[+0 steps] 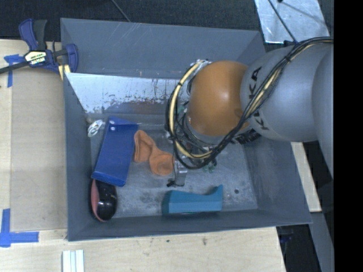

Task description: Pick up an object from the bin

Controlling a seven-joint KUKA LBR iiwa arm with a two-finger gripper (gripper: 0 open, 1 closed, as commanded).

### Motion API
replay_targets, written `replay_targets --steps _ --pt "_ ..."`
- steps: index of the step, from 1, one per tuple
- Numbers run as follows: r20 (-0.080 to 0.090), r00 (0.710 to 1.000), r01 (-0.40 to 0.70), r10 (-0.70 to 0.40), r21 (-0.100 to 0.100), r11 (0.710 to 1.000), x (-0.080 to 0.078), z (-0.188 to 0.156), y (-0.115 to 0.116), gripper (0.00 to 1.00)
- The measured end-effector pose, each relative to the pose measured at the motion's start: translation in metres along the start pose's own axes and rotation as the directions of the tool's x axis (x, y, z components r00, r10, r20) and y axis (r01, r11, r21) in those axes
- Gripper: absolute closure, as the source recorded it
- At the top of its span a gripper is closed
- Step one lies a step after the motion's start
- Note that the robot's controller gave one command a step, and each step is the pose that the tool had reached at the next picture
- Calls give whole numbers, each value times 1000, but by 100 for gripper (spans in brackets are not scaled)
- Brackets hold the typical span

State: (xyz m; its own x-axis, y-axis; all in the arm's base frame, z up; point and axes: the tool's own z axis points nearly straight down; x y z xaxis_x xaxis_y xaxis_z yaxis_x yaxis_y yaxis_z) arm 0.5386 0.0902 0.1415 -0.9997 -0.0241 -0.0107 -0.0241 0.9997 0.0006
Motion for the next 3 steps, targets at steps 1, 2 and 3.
replay_targets --steps 1,2,3 --pt "-14 1000 -8 8 0 1000 0 38 15 0" --pt "-7 999 -34 34 0 999 -28 56 13 100" --pt "-7 999 -34 34 0 999 -28 56 13 100"
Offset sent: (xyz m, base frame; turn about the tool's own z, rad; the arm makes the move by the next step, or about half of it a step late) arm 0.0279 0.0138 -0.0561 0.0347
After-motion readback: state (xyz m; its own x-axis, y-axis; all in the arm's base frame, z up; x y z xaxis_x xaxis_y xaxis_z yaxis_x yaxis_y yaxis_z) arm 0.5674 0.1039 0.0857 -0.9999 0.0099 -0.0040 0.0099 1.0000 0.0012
